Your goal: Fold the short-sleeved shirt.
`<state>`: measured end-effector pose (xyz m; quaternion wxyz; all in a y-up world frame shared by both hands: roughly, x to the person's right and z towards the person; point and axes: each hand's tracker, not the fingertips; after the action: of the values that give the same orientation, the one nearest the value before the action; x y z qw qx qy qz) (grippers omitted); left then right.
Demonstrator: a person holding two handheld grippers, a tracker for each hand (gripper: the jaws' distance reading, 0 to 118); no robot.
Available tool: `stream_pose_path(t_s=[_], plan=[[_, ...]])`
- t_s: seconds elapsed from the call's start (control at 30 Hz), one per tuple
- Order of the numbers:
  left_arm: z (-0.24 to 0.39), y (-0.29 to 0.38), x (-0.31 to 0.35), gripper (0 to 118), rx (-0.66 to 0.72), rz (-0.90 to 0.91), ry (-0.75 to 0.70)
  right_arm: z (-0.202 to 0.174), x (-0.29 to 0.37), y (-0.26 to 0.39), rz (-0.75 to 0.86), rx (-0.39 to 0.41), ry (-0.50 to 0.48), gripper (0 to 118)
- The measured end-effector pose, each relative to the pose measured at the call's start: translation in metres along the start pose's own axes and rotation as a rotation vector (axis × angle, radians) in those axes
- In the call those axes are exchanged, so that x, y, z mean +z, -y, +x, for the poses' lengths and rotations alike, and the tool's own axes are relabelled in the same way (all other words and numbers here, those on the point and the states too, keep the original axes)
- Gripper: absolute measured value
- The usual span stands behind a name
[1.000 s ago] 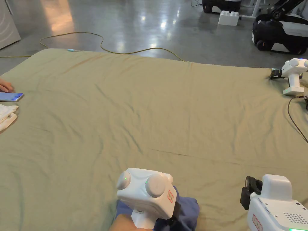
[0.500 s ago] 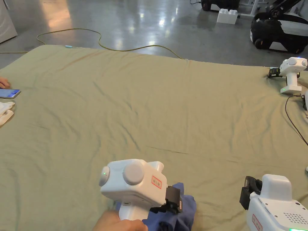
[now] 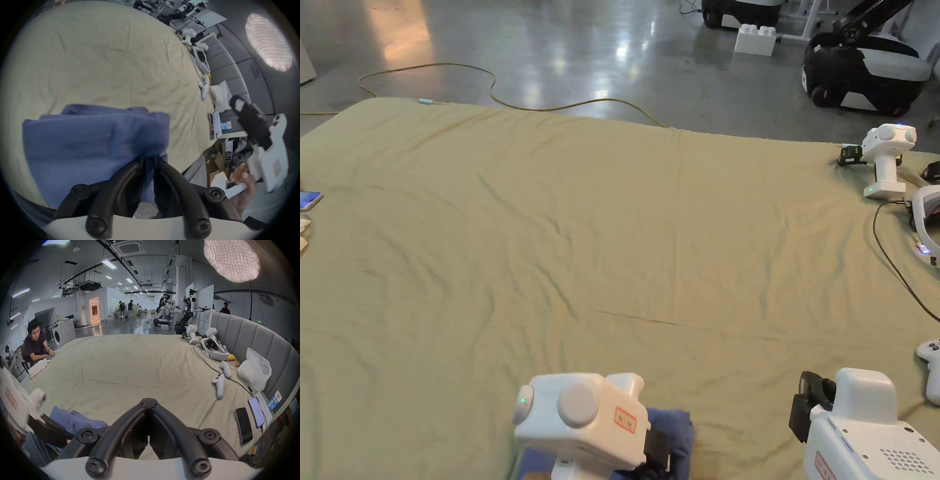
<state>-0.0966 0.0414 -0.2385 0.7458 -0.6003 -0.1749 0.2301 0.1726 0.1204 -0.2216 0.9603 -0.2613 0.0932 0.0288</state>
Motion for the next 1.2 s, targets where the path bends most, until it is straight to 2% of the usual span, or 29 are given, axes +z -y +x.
stream_pose_path(t_s=[0.17, 0.33, 0.43, 0.57, 0.77, 0.93, 1.1, 1.2], plan=[[-0.002, 0.008, -0.032, 12, -0.046, 0.024, -0.056, 0.003, 0.001, 0.001, 0.001, -0.002, 0.006, 0], [-0.006, 0.013, -0.027, 12, -0.055, 0.06, -0.029, 0.003, 0.002, 0.001, 0.004, -0.008, 0.003, 0], [-0.003, 0.014, -0.004, 12, -0.101, 0.1, -0.009, 0.0, 0.004, -0.002, 0.027, -0.009, -0.006, 0], [0.008, 0.011, 0.057, 12, -0.151, 0.299, 0.038, -0.01, 0.008, -0.011, 0.099, -0.012, -0.014, 0], [0.015, 0.008, 0.123, 12, -0.289, 0.724, -0.205, -0.032, 0.017, -0.034, 0.273, 0.0, 0.0, 0], [0.02, 0.023, 0.153, 12, -0.39, 1.067, -0.401, -0.049, 0.026, -0.052, 0.388, 0.007, 0.026, 0], [0.025, 0.035, 0.164, 11, -0.432, 1.243, -0.584, -0.056, 0.029, -0.063, 0.429, -0.001, 0.041, 0], [0.02, 0.035, 0.17, 11, -0.399, 1.27, -0.584, -0.056, 0.028, -0.064, 0.429, -0.01, 0.045, 0]])
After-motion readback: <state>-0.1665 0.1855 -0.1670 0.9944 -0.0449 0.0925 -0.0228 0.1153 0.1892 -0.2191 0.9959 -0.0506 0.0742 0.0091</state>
